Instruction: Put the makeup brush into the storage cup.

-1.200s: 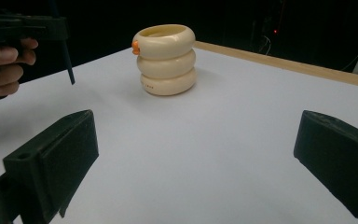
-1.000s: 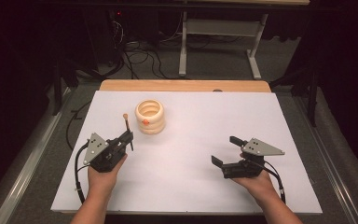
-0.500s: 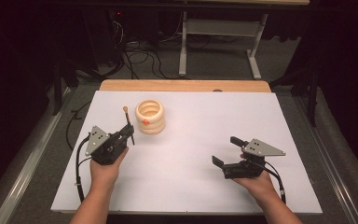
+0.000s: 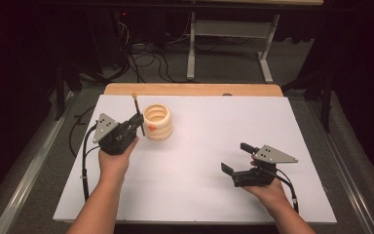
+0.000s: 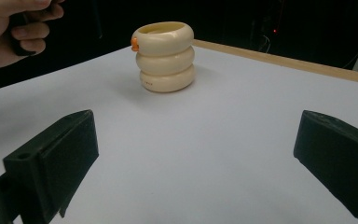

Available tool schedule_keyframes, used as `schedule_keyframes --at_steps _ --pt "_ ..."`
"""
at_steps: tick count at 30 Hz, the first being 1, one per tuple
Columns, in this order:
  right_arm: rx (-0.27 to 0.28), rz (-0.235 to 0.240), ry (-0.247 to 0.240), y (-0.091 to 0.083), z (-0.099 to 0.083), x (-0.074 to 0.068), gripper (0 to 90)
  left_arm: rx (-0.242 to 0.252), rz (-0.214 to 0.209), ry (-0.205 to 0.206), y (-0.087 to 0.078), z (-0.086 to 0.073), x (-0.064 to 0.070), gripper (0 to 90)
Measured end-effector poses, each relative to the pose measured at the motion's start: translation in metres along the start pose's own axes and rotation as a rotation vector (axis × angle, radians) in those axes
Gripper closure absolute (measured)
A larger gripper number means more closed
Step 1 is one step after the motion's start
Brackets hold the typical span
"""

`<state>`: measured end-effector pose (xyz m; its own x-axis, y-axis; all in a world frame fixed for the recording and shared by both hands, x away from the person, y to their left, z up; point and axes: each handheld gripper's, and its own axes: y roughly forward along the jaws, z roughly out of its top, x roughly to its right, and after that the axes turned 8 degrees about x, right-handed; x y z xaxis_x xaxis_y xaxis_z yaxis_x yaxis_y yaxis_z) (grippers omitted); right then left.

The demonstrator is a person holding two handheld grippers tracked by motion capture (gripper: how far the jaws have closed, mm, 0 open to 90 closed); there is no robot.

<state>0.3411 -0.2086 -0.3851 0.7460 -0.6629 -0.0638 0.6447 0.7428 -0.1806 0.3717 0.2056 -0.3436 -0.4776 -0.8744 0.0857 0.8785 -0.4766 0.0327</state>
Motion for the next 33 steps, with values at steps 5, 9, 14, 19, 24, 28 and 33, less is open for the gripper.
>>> schedule_keyframes --at_steps 5,9,14,19,24,28,33 --pt "0.006 0.003 0.001 -0.001 0.0 -0.001 1.3 0.005 -0.002 -0.001 0.012 0.007 0.0 83.2" --pt "0.004 0.002 0.005 -0.001 0.0 -0.001 1.3 0.007 -0.004 0.002 0.022 0.01 0.001 83.2" --pt "0.006 0.005 0.004 -0.001 0.0 -0.001 1.3 0.007 0.002 -0.012 0.033 0.012 -0.001 83.2" --pt "0.004 0.01 0.001 0.0 -0.001 -0.002 1.3 0.014 0.003 -0.014 0.043 0.014 -0.003 83.2" --pt "0.004 0.009 -0.002 -0.001 -0.001 -0.003 1.3 0.018 0.009 -0.01 0.05 0.016 -0.003 83.2" --pt "0.002 0.013 -0.006 -0.001 -0.001 -0.003 1.3 0.012 0.014 -0.004 0.057 0.016 -0.004 83.2" --pt "0.005 0.014 -0.007 0.0 -0.001 -0.003 1.3 0.017 0.02 -0.005 0.066 0.014 -0.006 83.2"
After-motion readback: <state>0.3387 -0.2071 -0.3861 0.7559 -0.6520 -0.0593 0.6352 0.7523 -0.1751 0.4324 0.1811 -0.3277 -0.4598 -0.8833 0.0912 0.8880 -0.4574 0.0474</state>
